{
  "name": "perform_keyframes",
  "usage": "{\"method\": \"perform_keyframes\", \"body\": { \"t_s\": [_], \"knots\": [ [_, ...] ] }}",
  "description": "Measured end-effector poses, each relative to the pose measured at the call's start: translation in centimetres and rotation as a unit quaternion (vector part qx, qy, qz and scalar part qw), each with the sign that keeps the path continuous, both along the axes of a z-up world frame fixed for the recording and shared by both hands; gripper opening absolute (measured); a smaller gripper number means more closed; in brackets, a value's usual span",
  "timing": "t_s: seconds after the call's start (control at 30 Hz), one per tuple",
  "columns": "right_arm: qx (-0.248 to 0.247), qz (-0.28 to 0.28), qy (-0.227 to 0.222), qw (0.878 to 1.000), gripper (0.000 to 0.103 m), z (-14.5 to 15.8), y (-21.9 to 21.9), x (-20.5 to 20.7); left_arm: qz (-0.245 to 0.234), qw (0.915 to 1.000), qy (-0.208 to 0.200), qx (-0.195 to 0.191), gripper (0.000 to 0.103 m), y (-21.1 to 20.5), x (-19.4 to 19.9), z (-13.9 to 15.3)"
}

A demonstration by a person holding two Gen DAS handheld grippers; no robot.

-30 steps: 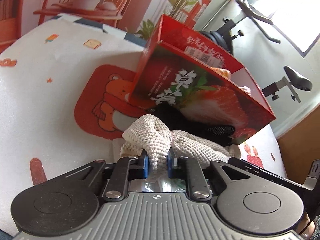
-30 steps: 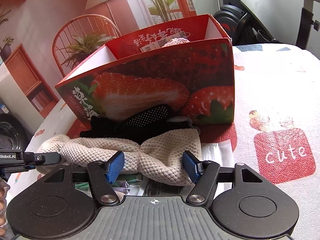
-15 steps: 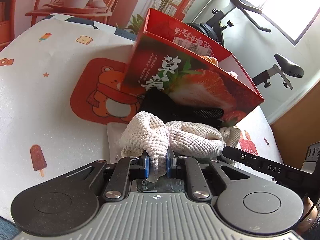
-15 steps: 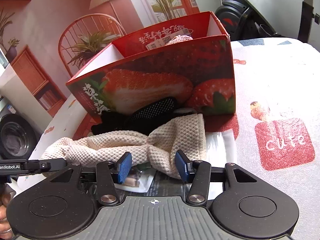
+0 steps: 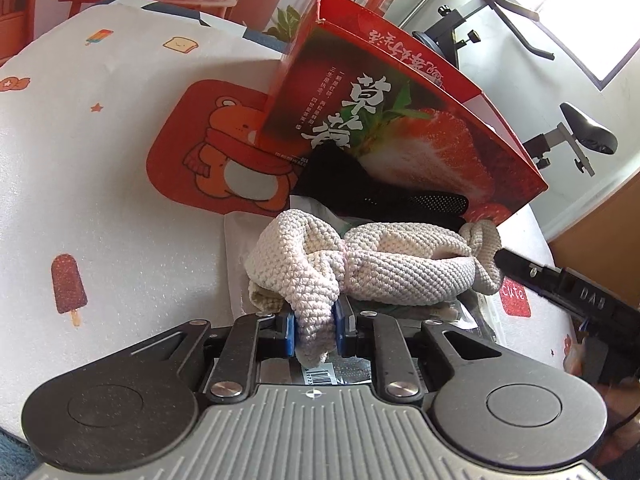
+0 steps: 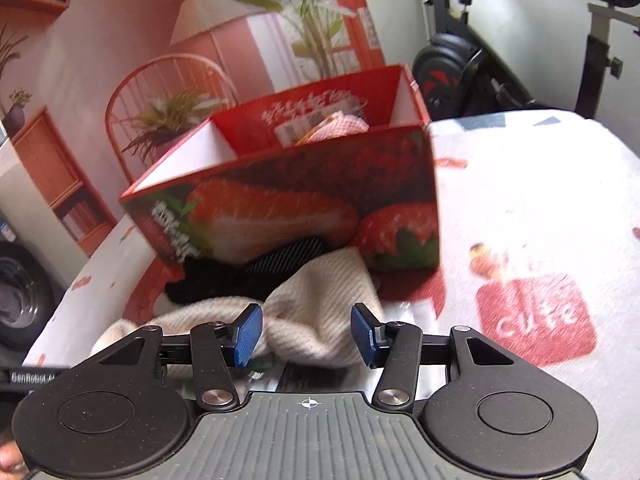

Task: Organize soft objects
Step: 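Lift the beige towel with both tools over the red box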

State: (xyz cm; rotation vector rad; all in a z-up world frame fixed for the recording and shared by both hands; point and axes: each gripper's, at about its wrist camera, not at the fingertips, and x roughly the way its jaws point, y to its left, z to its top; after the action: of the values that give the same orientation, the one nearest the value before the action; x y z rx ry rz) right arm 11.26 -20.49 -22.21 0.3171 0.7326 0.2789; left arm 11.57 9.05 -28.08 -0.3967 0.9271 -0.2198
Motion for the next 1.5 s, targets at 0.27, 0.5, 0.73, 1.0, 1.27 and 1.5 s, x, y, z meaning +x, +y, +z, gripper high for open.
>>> {"method": "perform_keyframes", "body": {
  "t_s": [0.27,0.5,0.73,1.0,1.27,1.5],
  "knots": [
    [0.013,-0.025,0.031,0.999,0.046,-1.9,-1.4,3.1,0.002,0.9999,0.001,-0.011,0.022,0.4,0.2,-0.5],
    [-0.002,0.008,0.037,0.999,0.022,-2.0,0.0,1.8,0.002,0.9999,0.001,-0.013,0.022,0.4,0.2,-0.7],
    [-0.021,0.028,0.029,0.999,0.019,-1.1,0.2,-1.0,0.002,0.9999,0.0,-0.011,0.022,0.4,0.2,-0.7],
    [-0.019,0.034,0.038,0.999,0.019,-1.2,-0.1,-2.3,0.0,1.0,-0.004,-0.007,0.022,0.3,0.0,-0.6],
    [-0.027,0.044,0.015,0.999,0.017,-0.3,0.1,-3.2,-0.005,0.9989,-0.039,0.025,0.018,-0.3,-0.5,0.9],
    [-0.013,0.042,-0.045,0.998,0.016,3.3,-1.3,-2.3,-0.043,0.9904,-0.127,0.032,0.017,-0.3,-0.2,6.5]
  ]
}}
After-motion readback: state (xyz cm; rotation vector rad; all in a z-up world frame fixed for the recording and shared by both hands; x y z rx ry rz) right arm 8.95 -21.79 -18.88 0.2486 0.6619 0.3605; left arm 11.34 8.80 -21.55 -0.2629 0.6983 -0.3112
